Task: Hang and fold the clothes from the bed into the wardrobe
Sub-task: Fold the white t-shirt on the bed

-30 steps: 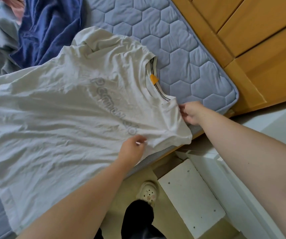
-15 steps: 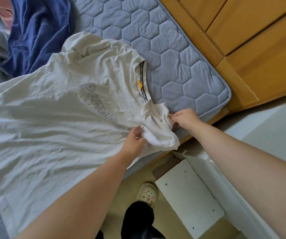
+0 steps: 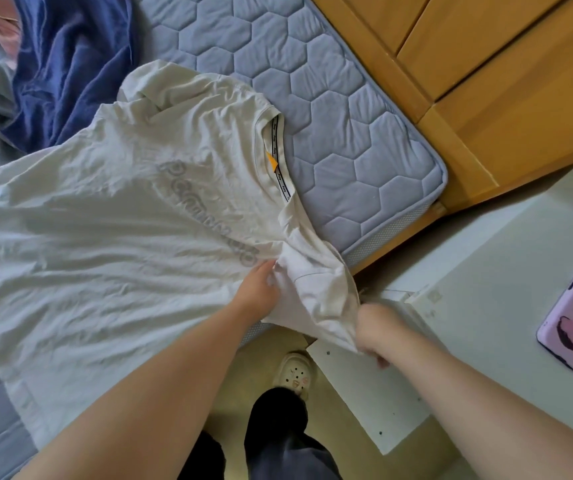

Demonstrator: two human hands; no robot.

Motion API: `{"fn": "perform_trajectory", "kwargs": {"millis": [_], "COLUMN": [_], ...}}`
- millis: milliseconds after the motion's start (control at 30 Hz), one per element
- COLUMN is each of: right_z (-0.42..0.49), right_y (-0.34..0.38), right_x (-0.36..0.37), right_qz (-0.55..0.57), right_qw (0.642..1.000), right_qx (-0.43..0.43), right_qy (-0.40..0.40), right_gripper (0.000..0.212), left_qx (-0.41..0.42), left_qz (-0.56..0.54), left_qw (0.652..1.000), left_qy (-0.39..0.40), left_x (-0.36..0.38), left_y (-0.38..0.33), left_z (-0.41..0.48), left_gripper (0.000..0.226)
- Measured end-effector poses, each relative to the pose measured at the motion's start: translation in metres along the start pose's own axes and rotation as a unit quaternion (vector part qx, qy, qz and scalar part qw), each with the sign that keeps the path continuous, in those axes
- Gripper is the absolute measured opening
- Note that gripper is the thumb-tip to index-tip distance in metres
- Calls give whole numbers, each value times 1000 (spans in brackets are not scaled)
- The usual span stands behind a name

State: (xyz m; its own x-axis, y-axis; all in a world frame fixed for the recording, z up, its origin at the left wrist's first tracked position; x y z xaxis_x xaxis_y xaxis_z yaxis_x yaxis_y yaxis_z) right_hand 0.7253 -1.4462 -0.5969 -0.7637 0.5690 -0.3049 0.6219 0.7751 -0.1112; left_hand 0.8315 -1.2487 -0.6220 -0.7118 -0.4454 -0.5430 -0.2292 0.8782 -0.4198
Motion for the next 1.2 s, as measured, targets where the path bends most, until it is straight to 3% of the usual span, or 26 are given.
{"fn": "perform_trajectory", "kwargs": {"millis": [67,100,167,200,267,367,500,533,567,633,667,700,767,800,900,967,1033,1100,1133,1200], "right_z": [-11,-11,4,8,11,29,39,39,37,24,15,7,-1,-1,-9,-5,8,16,15,8], "right_y": [-16,-14,15,29,40,45,33,32,33,29,26,23,26,35,65,84,106,130,138,136], "right_x": [36,38,9,-12,-34,-29,-16,-6,1,13,17,19,5,-14,-72,-83,-75,-62,-61,-82], "right_qz": [-27,-12,55,125,297,422,643,662,624,376,236,128,64,82,240,305,305,206,154,130], "right_qw": [988,987,995,978,920,878,751,742,778,925,971,990,996,989,894,862,879,911,917,899], "right_qx": [48,41,-84,-147,-194,-160,-88,-70,-64,-51,-46,-43,-64,-104,-259,-299,-290,-291,-294,-286], "right_qy": [144,154,14,-83,-169,-156,-122,-81,-49,0,17,33,0,-67,-275,-273,-225,-204,-220,-304], "right_gripper": [37,36,35,40,61,77,45,42,37,23,15,9,8,15,44,49,53,29,15,14], "left_qx": [1,-2,-6,-7,-4,2,-1,4,12,33,44,53,70,82,110,108,106,107,106,106], "left_qz": [20,21,17,15,16,14,1,-2,-2,2,10,20,33,38,90,130,164,206,221,229], "left_qw": [1000,1000,1000,1000,1000,1000,1000,1000,1000,999,998,997,995,994,989,985,981,973,970,968], "left_qy": [2,2,-3,-5,-12,-14,-18,-19,-20,-29,-38,-50,-67,-66,-48,-30,-10,8,9,4], "left_x": [0,0,-2,-2,-3,-1,4,6,8,9,9,8,8,10,19,25,32,38,38,36], "left_y": [1,2,5,6,9,18,32,34,34,33,31,30,28,26,28,38,48,57,61,68], "left_z": [-1,-1,0,-1,-3,-8,-16,-18,-19,-22,-23,-25,-28,-30,-35,-36,-35,-36,-37,-36], "left_gripper": [56,56,55,55,54,49,44,43,43,44,45,45,50,54,66,68,66,61,59,61]}}
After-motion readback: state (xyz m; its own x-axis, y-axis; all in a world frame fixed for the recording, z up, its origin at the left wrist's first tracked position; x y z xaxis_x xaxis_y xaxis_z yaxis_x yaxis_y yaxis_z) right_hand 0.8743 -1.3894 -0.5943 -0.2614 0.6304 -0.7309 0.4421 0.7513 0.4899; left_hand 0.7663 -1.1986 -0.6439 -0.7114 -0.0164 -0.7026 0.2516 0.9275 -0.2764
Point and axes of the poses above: each hand's wrist, its own z-axis towards the middle knuckle, its own x-axis out of the palm, y = z × x, the point moved 10 cm from there along z, towards the middle knuckle, and after that the axes turned 14 degrees about z, right-handed, at the moved point
